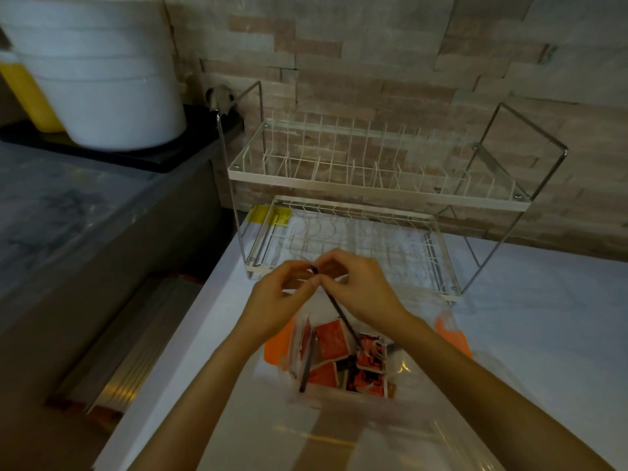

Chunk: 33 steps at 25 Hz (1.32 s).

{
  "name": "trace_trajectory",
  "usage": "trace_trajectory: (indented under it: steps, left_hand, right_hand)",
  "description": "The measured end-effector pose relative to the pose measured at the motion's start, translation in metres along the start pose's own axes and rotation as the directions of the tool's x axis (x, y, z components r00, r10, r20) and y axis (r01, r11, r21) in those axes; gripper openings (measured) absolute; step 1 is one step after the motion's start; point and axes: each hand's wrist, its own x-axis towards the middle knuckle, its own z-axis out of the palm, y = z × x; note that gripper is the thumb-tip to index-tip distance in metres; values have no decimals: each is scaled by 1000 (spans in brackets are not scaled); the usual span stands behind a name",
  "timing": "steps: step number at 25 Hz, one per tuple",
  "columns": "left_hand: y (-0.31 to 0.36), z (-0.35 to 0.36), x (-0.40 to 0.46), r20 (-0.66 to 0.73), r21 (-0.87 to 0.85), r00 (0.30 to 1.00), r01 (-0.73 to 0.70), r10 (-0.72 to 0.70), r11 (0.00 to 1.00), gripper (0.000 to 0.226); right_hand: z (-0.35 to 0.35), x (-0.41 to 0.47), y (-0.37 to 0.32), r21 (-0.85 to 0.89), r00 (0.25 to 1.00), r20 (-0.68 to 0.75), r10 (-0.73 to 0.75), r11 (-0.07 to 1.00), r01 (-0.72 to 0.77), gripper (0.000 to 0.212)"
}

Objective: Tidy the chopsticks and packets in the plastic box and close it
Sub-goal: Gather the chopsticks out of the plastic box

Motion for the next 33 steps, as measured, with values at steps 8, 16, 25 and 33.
trace_trajectory:
  steps: [8,16,25,33]
  left_hand:
    - [15,18,-5,60,-307,998,19,0,951,18]
    - [27,0,9,-103,-617,991,4,-85,787,15]
    - [30,6,10,-254,-746,948,-64,-194,663,30]
    - [26,13,10,-196,-760,962,-25,-192,650,30]
  right_hand:
    - [-27,2,-23,396,998,-57,33,918,-7,15]
    - [-2,-33,0,228,950,286,124,954,-193,23]
    - [12,-45,2,179,990,113,90,978,-109,38]
    - [11,-39,1,260,972,190,138,948,-186,37]
